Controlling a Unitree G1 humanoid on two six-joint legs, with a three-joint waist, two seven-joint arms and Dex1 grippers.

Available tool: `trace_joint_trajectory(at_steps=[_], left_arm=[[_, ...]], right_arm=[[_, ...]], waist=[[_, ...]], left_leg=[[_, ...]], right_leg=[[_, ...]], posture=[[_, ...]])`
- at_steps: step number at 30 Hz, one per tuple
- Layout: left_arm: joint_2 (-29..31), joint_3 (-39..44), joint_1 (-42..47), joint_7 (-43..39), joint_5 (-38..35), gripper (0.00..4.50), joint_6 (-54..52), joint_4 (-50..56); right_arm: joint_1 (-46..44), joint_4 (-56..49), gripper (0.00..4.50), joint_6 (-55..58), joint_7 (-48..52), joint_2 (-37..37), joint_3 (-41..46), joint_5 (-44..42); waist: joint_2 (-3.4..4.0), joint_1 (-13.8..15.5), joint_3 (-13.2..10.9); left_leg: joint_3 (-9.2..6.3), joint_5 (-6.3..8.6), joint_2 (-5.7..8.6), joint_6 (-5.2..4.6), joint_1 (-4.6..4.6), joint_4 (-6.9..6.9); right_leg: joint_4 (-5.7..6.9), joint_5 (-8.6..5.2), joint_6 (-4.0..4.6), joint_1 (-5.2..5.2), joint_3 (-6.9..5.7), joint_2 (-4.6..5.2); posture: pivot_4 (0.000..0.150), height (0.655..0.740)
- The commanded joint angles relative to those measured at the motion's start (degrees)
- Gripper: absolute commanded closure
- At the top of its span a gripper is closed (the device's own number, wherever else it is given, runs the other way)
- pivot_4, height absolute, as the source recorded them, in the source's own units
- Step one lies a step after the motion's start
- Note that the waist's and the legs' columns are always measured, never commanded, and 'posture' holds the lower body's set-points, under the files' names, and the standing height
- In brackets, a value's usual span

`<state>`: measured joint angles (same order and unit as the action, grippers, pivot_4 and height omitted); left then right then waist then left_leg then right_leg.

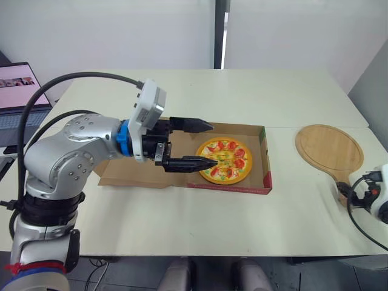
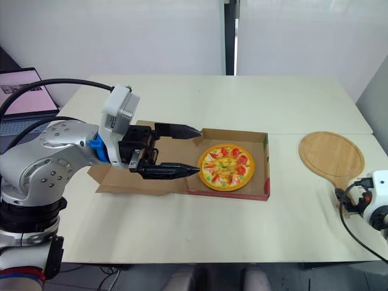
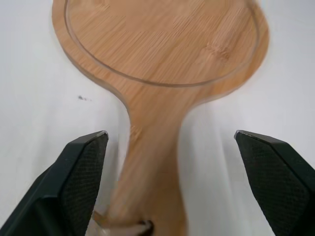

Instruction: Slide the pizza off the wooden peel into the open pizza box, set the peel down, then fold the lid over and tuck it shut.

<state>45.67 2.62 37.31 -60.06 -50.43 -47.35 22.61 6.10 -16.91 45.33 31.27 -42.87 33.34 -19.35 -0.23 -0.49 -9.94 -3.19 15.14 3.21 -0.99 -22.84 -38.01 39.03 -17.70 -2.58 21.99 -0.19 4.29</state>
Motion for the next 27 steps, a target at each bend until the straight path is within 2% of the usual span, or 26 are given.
trace_joint_trajectory(at_steps=[1,5,8,10,14,18,23,27], left_arm=[[3.07,4.57,-3.78,1.26,0.88,0.0,0.78,2.47],[3.23,11.53,-10.62,7.97,0.85,0.0,0.34,2.92],[1.34,19.86,-21.56,14.66,1.35,0.0,-0.03,5.92],[0.84,23.7,-28.05,16.31,1.21,0.0,-0.05,8.23],[-5.2,33.98,-38.92,25.0,-4.73,0.0,-2.22,11.61],[-12.62,39.53,-47.8,32.83,-11.22,0.0,-2.13,14.69],[-24.82,41.49,-61.31,43.19,-16.97,0.0,1.01,19.53],[-30.61,38.36,-67.16,48.79,-20.14,0.0,3.66,22.21]], right_arm=[[-1.02,-5.15,0.02,-5.1,6.74,-3.82,-0.97,-2.4],[-5.89,-7.79,0.02,-6.82,12.31,-7.37,-5.28,-5.6],[-12.68,-9.95,0.02,-7.23,16.16,-10.35,-11.4,-7.51],[-16.67,-10.71,0.02,-6.77,18.14,-11.48,-14.78,-8.97],[-27.62,-10.22,0.02,-6.62,22.81,-12.67,-23.09,-10.72],[-35.93,-8.07,0.02,-5.94,26.15,-12.06,-28.42,-11.76],[-45.24,-3.09,0.02,-5.7,29.09,-9.68,-34.01,-11.58],[-47.08,-1.07,0.02,-6.81,30.59,-8.3,-36.1,-10.69]], waist=[[0.0,-0.35,0.0],[-0.02,-0.56,-0.01],[0.01,-0.91,0.0],[-0.04,-1.14,-0.02],[-0.17,-0.56,-0.09],[-0.28,0.46,-0.08],[-0.46,0.52,-0.03],[-0.58,1.2,0.02]], left_leg=[[-0.01,0.0,-0.07,-0.01,0.01,0.0],[-0.01,0.01,-0.1,-0.01,0.02,0.01],[-0.02,0.01,-0.09,-0.01,0.02,0.02],[-0.08,0.01,-0.14,-0.01,-0.01,0.04],[-0.17,0.01,-0.12,0.01,-0.05,-0.03],[-0.18,0.02,-0.03,0.0,-0.04,-0.06],[-0.13,0.02,0.14,-0.01,-0.03,-0.05],[-0.2,0.03,0.14,-0.02,-0.04,-0.04]], right_leg=[[-0.02,0.0,0.0,-0.02,0.0,-0.01],[-0.04,0.0,0.01,-0.03,0.01,-0.04],[-0.06,0.0,0.01,-0.02,0.03,0.03],[-0.09,-0.01,0.01,0.0,-0.04,0.05],[-0.09,-0.01,0.02,-0.02,-0.15,0.13],[-0.14,0.0,0.02,-0.04,-0.26,0.31],[-0.17,0.0,0.01,-0.07,-0.29,0.52],[-0.16,0.0,0.01,-0.07,-0.37,0.52]], posture=[[0.15,0.7281],[0.15,0.7281],[0.15,0.7281],[0.15,0.7281],[0.15,0.7281],[0.15,0.7281],[0.15,0.7281],[0.15,0.7281]])
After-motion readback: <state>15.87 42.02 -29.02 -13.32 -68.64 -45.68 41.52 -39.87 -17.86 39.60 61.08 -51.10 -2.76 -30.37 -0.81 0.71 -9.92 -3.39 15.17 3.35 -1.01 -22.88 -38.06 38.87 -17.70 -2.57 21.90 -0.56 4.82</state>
